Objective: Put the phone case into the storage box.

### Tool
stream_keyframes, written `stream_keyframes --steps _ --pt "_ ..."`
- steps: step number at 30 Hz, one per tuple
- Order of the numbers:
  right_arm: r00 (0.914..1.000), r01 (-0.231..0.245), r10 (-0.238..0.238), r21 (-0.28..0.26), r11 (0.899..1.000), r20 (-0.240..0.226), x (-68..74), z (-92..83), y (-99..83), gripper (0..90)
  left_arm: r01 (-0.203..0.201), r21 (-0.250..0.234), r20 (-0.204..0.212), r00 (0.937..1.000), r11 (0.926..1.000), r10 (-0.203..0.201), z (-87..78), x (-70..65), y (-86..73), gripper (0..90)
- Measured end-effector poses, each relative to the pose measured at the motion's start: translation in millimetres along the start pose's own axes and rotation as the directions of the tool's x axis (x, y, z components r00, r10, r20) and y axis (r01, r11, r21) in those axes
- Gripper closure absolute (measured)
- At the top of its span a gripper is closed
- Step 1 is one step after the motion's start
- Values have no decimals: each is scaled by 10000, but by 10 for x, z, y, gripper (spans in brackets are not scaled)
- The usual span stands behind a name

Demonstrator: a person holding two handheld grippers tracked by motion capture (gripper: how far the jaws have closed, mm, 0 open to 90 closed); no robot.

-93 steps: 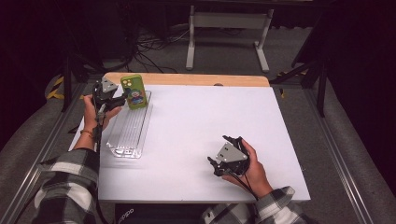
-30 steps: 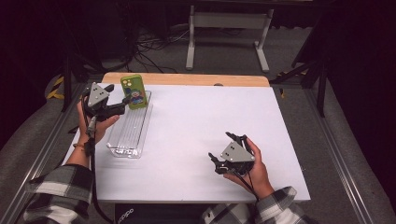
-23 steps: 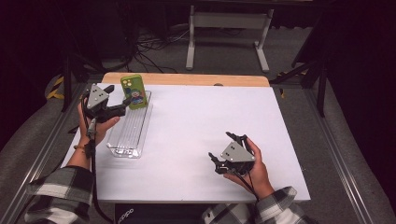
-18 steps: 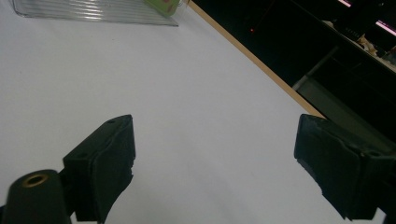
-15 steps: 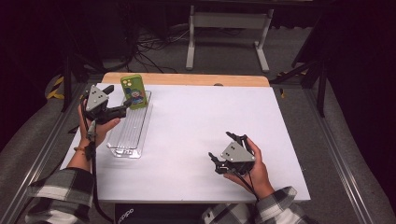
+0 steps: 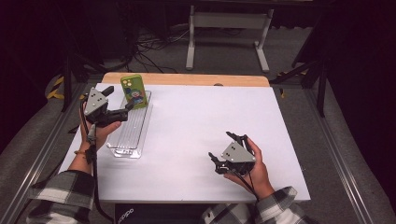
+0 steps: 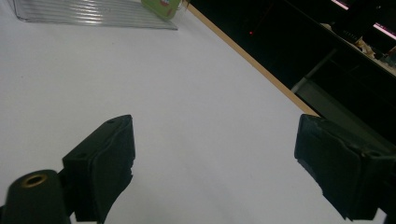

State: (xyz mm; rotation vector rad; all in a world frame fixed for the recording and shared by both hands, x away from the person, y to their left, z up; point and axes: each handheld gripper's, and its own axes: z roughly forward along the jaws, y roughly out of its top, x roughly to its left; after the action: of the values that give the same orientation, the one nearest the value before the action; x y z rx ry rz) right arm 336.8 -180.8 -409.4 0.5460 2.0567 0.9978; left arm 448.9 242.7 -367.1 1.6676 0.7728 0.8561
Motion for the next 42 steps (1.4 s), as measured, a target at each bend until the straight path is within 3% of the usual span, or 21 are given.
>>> stream_keyframes --steps 24,42 --pt "10000 -12 13 -150 9999 32 -9 -21 8 128 239 -398 446 9988 9989 -221 -129 -107 20 49" --pt "10000 -50 51 -260 9996 46 -16 -53 20 126 -3 -822 982 9951 9966 83 -231 -277 67 37"
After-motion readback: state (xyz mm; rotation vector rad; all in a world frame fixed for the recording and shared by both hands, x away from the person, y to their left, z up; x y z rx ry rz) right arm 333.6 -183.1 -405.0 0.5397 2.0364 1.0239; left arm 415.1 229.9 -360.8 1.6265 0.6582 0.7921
